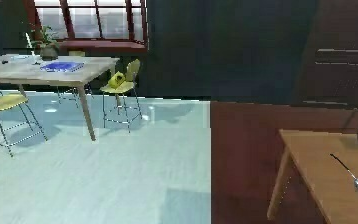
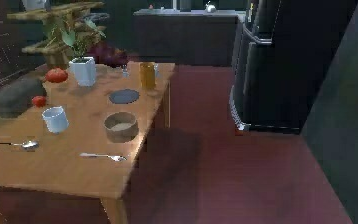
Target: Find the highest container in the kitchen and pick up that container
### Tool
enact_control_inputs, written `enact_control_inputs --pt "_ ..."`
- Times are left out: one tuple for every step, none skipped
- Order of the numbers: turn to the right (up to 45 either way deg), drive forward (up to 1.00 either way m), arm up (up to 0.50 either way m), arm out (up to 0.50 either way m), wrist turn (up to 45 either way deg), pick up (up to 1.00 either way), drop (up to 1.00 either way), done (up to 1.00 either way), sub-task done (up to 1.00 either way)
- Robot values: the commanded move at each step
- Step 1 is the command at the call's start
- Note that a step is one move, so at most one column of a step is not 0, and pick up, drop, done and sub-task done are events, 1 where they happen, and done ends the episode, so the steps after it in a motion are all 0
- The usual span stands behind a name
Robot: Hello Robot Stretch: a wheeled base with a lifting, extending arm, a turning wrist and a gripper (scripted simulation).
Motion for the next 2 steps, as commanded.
enact_control_inputs --pt "0.0 1.0 0.0 0.0 0.0 0.0 0.0 0.0 0.0" --pt "3.0 0.0 0.0 0.0 0.0 0.0 0.0 0.0 0.0"
